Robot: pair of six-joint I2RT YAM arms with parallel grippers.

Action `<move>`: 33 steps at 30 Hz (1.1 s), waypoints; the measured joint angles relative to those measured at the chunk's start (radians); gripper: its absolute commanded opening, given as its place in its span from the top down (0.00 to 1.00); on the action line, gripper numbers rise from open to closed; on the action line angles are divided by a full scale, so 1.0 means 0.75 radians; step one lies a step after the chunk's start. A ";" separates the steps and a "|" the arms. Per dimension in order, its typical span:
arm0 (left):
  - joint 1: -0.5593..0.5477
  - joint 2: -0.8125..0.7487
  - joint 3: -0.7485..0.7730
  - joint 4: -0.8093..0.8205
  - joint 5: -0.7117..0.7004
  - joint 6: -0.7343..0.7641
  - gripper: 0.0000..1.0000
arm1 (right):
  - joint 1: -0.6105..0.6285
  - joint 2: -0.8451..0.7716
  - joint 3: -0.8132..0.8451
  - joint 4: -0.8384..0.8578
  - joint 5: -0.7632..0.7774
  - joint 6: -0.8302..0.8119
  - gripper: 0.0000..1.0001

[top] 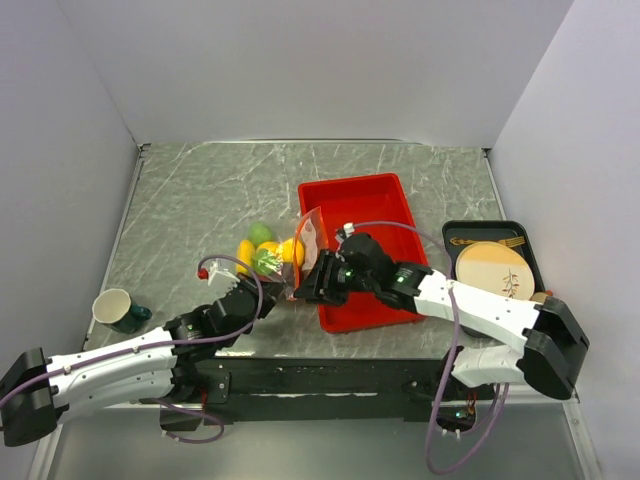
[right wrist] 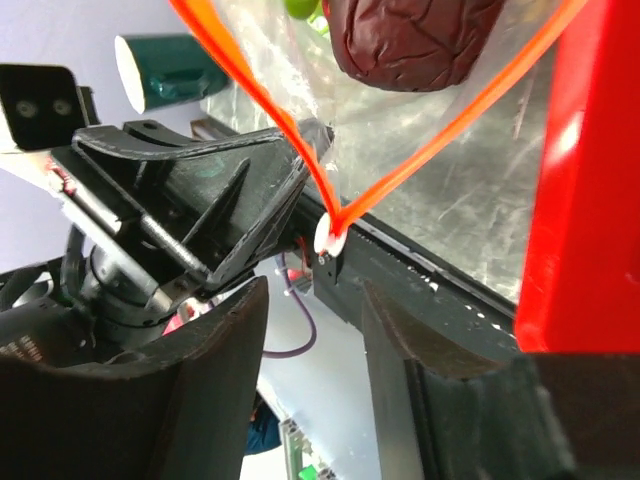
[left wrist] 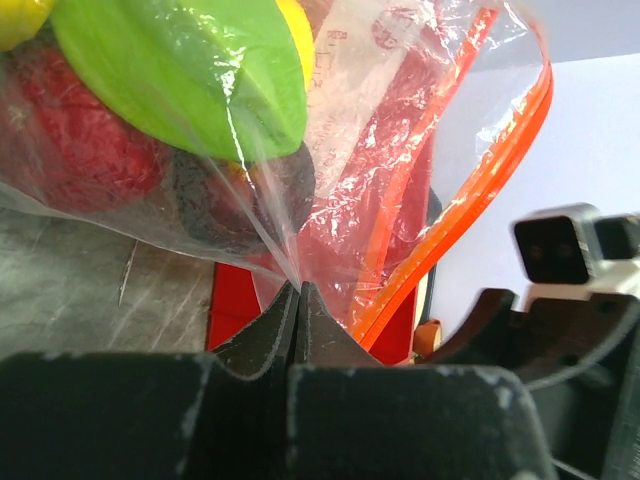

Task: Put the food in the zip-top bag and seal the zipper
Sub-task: Zip the zipper food storage bag at the center of the board.

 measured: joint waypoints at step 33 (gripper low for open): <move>0.001 -0.034 -0.016 0.036 0.017 0.024 0.99 | -0.025 0.112 0.000 0.094 -0.034 0.021 0.63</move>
